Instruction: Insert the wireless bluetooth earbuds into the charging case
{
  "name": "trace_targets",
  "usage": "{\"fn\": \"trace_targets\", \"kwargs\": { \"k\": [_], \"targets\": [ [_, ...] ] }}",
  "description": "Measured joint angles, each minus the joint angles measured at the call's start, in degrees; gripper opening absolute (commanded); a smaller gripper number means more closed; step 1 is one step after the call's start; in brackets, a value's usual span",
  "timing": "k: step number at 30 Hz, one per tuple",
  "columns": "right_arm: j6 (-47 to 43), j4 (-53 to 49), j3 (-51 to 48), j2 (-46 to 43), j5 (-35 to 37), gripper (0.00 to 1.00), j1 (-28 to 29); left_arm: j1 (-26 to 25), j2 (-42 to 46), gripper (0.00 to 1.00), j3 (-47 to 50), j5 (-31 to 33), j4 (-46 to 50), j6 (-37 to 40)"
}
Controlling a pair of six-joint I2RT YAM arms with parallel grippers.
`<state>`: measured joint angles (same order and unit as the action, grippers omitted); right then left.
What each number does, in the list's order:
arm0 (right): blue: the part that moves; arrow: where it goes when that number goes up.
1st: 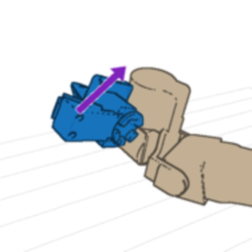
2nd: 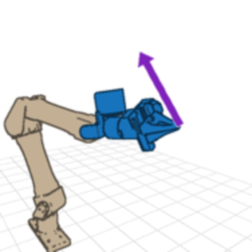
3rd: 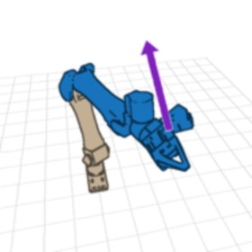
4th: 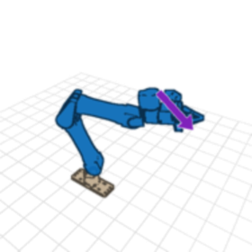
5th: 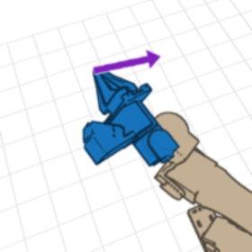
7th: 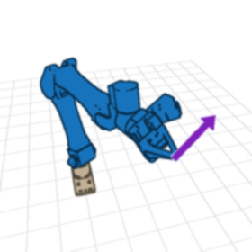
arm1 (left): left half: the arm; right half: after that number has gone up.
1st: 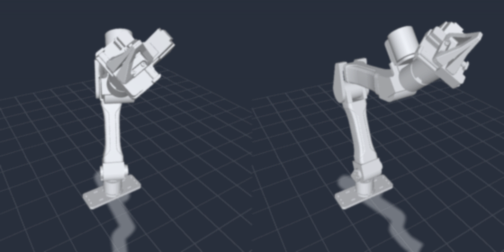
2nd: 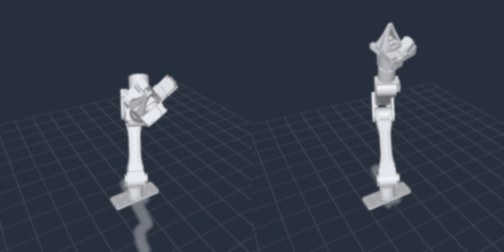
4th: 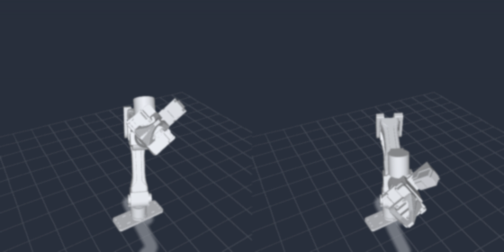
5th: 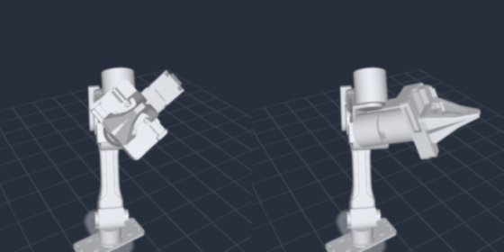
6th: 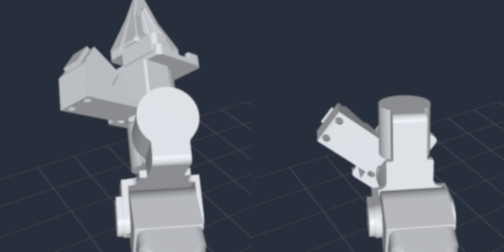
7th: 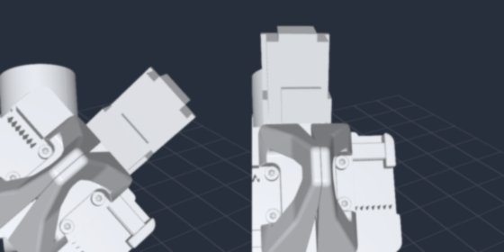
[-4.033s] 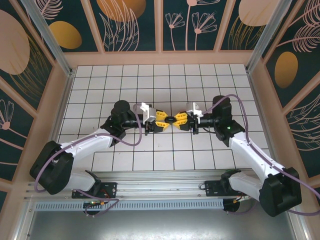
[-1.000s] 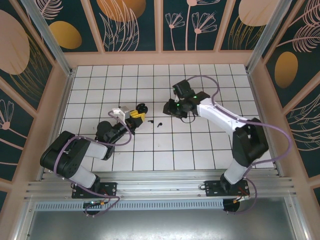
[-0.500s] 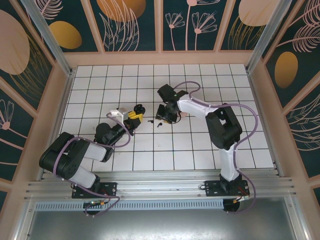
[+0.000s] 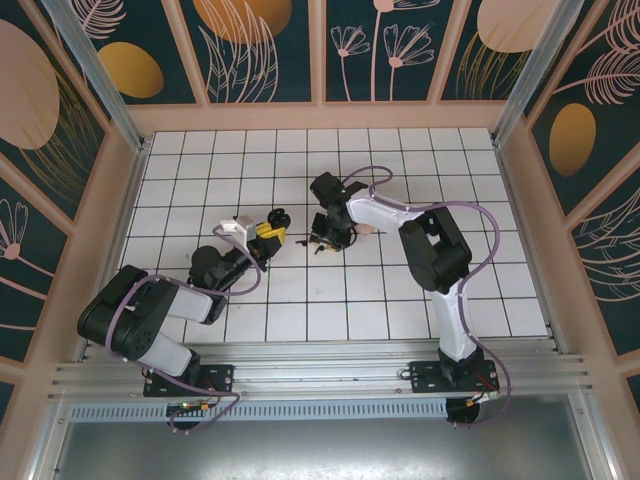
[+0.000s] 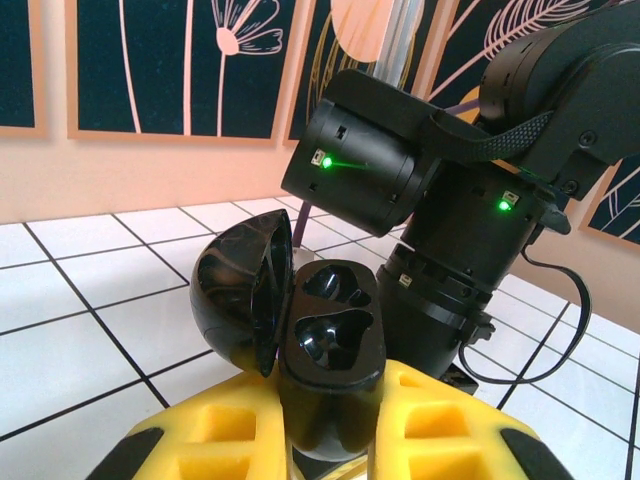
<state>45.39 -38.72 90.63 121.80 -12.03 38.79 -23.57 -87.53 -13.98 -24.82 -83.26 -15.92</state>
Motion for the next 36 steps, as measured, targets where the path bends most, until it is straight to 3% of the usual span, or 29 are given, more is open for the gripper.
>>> {"fn": "trace_targets", "kwargs": {
  "k": [18, 29, 36],
  "targets": [
    [0.02, -0.09, 0.13, 1.05, -0.24, 0.23, 0.09, 0.00, 1.79, 0.12, 0.00, 0.02, 2.36, 1.09],
    [-0.04, 1.64, -0.26, 0.87, 0.13, 0.21, 0.33, 0.02, 2.10, 0.11, -0.98, -1.92, 6.60, 3.78],
    [0.00, 7.87, -9.73, -7.80, 3.98, 0.20, 0.33, -0.04, 1.25, 0.10, -2.12, -4.81, 7.21, 4.83]
  ]
}}
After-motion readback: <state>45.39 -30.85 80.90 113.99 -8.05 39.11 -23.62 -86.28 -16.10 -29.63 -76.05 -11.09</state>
